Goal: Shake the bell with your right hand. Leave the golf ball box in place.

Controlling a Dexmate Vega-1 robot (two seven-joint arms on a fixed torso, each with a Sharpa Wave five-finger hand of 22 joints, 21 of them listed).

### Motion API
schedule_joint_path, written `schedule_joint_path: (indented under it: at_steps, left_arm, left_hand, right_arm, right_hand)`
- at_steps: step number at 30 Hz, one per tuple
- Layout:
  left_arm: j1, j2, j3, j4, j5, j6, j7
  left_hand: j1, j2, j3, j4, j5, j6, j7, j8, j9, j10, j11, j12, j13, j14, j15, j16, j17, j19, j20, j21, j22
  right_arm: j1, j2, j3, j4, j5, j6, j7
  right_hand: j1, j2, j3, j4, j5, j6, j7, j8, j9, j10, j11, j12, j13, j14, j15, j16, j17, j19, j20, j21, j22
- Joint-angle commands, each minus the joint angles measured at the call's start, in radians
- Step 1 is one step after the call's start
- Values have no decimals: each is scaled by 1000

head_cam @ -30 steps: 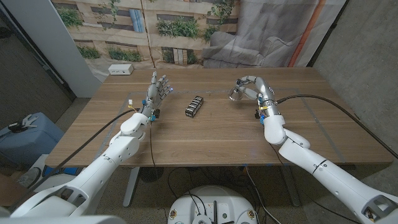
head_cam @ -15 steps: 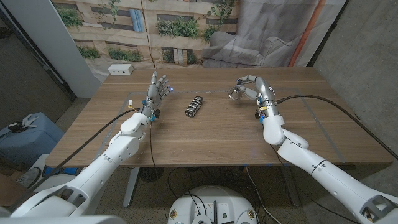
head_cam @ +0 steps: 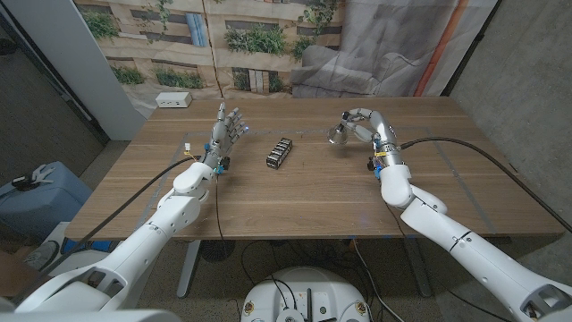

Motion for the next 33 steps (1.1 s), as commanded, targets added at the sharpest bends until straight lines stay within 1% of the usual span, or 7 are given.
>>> schedule_joint_path:
  at_steps: [1, 4, 9, 13, 17, 27, 33]
  left_arm:
    - [0, 0, 0, 0, 0, 0, 0]
    - [0, 0, 0, 0, 0, 0, 0]
    - [0, 0, 0, 0, 0, 0, 0]
    - [0, 0, 0, 0, 0, 0, 0]
    - [0, 0, 0, 0, 0, 0, 0]
    - [0, 0, 0, 0, 0, 0, 0]
    - [0, 0, 0, 0, 0, 0, 0]
  left_hand:
    - [2, 10, 0, 7, 6, 0, -8, 6, 4, 3, -5, 6, 5, 9, -97, 6, 5, 8, 1, 7, 6]
    - [2, 10, 0, 7, 6, 0, -8, 6, 4, 2, -6, 5, 5, 8, -97, 5, 5, 8, 1, 7, 6]
    - [2, 10, 0, 7, 6, 0, -8, 6, 4, 2, -6, 5, 5, 8, -97, 5, 5, 8, 0, 7, 6]
    - [2, 10, 0, 7, 6, 0, -8, 6, 4, 2, -6, 5, 5, 8, -98, 5, 5, 8, 1, 7, 6]
    - [2, 10, 0, 7, 6, 0, -8, 6, 4, 2, -5, 5, 5, 9, -98, 6, 5, 8, 1, 7, 6]
    - [2, 10, 0, 7, 6, 0, -8, 6, 4, 4, -4, 6, 5, 8, -98, 5, 5, 8, 1, 7, 6]
    - [2, 10, 0, 7, 6, 0, -8, 6, 4, 3, -5, 6, 5, 8, -97, 5, 5, 8, 1, 7, 6]
  right_arm:
    - [-31, -14, 45, -73, 169, -44, 118]
    - [-39, -21, 59, -105, 226, -77, 157]
    - [-48, -45, 76, -162, 309, -151, 214]
    - [-52, -60, 94, -185, 394, -179, 265]
    - [-49, -80, 100, -208, 445, -214, 294]
    - [-41, -105, 112, -249, 567, -305, 318]
    - [-43, -112, 118, -247, 622, -302, 328]
  right_hand:
    - [-14, 7, 0, 8, 3, 15, 9, 10, 2, 11, 1, 2, 3, 13, -155, -3, -2, 6, -55, 1, 1]
    - [-15, 10, 1, 7, 4, 16, 10, 10, 2, 14, 2, 3, 3, 16, -159, -4, -2, 6, -55, 0, 1]
    - [-24, 13, 0, 9, 4, 27, 16, 13, 0, 23, 2, 7, 6, 21, -156, -5, -3, 3, -54, 0, 1]
    - [-26, 13, -1, 7, 4, 34, 18, 15, 0, 28, 2, 9, 7, 23, -158, -5, -3, 3, -51, -1, 1]
    - [-29, 13, -2, 5, 4, 37, 20, 16, -1, 32, 2, 10, 7, 26, -157, -4, -2, -2, -47, -2, 1]
    - [-33, 14, -2, 1, 5, 47, 28, 18, -3, 41, 3, 11, 6, 28, -158, -6, -4, -8, -40, -4, 0]
    - [-36, 17, -2, 0, 5, 51, 31, 19, -4, 47, 3, 11, 5, 30, -157, -7, -5, -12, -40, -5, 0]
